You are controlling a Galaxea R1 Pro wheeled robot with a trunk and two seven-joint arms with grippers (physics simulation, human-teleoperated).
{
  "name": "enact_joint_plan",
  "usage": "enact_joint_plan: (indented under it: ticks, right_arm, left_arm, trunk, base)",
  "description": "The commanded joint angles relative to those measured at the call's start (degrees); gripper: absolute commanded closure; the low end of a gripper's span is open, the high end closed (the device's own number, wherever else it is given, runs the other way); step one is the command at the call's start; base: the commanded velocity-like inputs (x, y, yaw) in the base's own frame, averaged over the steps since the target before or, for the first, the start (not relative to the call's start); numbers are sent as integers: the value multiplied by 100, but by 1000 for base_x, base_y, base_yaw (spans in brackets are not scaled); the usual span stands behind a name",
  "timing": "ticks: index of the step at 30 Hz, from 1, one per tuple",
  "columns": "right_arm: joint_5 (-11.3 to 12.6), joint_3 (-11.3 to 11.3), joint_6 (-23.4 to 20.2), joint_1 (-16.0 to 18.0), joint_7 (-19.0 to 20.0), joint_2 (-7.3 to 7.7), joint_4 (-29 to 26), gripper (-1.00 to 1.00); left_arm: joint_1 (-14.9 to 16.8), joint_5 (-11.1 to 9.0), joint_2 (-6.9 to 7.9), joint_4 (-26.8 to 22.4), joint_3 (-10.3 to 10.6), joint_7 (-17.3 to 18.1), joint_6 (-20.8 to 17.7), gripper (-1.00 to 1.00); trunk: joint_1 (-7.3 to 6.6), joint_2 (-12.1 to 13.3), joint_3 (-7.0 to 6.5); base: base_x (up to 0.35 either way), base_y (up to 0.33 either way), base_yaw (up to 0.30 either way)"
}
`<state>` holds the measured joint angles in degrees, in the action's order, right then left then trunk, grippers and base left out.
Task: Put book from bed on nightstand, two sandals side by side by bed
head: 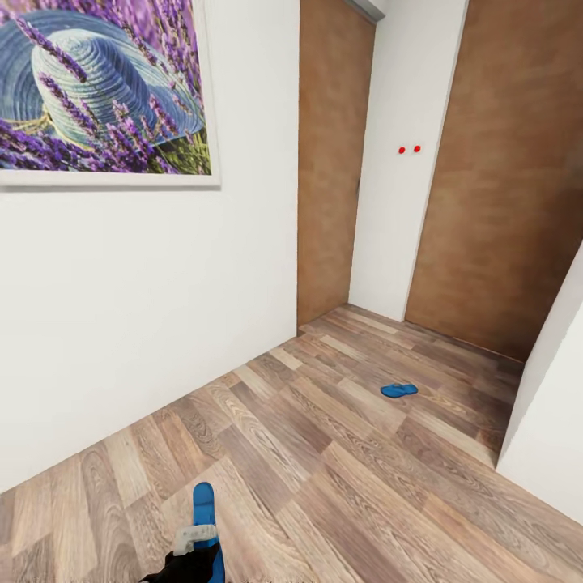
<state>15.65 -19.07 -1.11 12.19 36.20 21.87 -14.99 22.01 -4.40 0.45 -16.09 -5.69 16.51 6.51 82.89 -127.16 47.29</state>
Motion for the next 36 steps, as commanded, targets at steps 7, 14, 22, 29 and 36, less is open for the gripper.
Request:
enact_joint_plan:
  ticks: [7, 14, 22, 29, 36]
  right_arm:
    - [35, -9, -12, 2, 27, 1, 5, -100]
    - [35, -9, -12, 2, 26, 1, 5, -100]
    - [35, -9, -12, 2, 43, 1, 5, -100]
    - [35, -9, -12, 2, 38, 1, 5, -100]
    - [35, -9, -12, 2, 36, 1, 5, -100]
  left_arm:
    - [5, -48, -1, 9, -29, 46, -1, 100]
    - [5, -45, -1, 9, -29, 46, -1, 100]
    - [5, -47, -1, 9, -29, 46, -1, 100]
    - [5, -47, -1, 9, -29, 46, -1, 100]
    - [5, -48, -1, 9, -29, 46, -1, 100]
  trunk:
    - [-1, -2, 54]
    - [-1, -2, 100]
    - [-1, -2, 112]
    - [-1, -2, 144]
    - [-1, -2, 196]
  base:
    - [0, 0, 191]
    - [0, 0, 175]
    - [0, 0, 33]
    - [0, 0, 67]
    - [0, 0, 122]
